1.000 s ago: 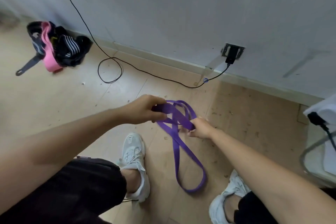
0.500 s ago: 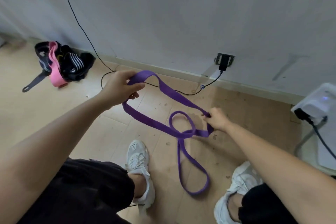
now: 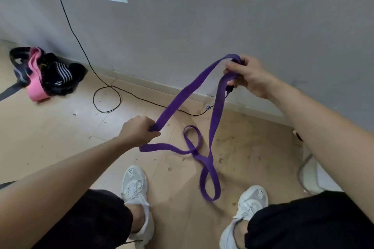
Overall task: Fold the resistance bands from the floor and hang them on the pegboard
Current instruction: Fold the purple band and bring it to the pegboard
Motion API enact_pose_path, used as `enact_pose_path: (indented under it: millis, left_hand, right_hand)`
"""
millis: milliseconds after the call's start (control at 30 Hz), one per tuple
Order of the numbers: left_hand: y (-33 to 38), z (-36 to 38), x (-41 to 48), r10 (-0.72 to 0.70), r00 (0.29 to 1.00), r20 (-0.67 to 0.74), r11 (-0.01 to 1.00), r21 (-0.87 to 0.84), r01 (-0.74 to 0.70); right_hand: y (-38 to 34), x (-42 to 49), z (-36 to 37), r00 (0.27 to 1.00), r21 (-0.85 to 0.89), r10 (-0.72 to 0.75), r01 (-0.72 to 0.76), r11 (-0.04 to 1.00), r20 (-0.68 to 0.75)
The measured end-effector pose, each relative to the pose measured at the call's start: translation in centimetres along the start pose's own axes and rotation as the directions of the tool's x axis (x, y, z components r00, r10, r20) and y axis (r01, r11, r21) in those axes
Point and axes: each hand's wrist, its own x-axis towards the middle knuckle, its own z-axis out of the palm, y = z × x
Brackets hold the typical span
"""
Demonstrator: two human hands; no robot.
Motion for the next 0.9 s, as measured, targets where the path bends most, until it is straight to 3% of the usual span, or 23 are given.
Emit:
enact_pose_path:
  millis: [100, 200, 333, 433, 500, 600, 733, 900]
  left_hand:
    - [1.3, 0.0, 0.1, 0.077, 0.991, 0.112, 0.995, -0.066, -0.07]
    - [2.2, -0.6, 0.3, 0.22, 0.943, 0.25, 0.963, -0.209, -0.17]
    - [3.8, -2.7, 0.4, 0.253, 0.96, 0.124, 0.88, -0.443, -0.175]
    - [6.2, -4.9, -0.2, 0.265, 0.964, 0.02, 0.693, -0.699, -0.176]
    - [7.8, -6.2, -0.4, 0.282, 0.957, -0.061, 0.595, -0.772, -0.225]
    - [9.7, -7.1, -0.1, 0.338, 0.934, -0.114, 0.529, -0.798, -0.289]
    - [11.6, -7.4, 0.0, 0.396, 0.904, -0.159, 0.525, -0.769, -0.365]
    - [13.8, -7.7, 0.0, 0.378, 0.886, -0.268, 0.465, -0.773, -0.432]
  right_hand:
    - [-3.4, -1.3, 0.4, 0.997, -0.005, -0.076, 0.076, 0.997, 0.008]
    - [-5.7, -3.1, 0.8, 0.978, -0.193, -0.2, 0.207, 0.959, 0.052]
    - [-8.1, -4.9, 1.7, 0.935, -0.454, -0.326, 0.353, 0.818, 0.14]
    - [-9.5, -5.9, 2.4, 0.909, -0.525, -0.373, 0.412, 0.744, 0.186]
    - [-10.0, -6.3, 2.7, 0.899, -0.551, -0.388, 0.433, 0.714, 0.203]
    - [-10.5, -6.6, 3.1, 0.892, -0.542, -0.389, 0.449, 0.711, 0.228]
    - [-11.8, -7.1, 3.3, 0.873, -0.47, -0.432, 0.486, 0.737, 0.225]
    - [-14.1, -7.3, 2.6, 0.851, -0.319, -0.496, 0.525, 0.789, 0.171]
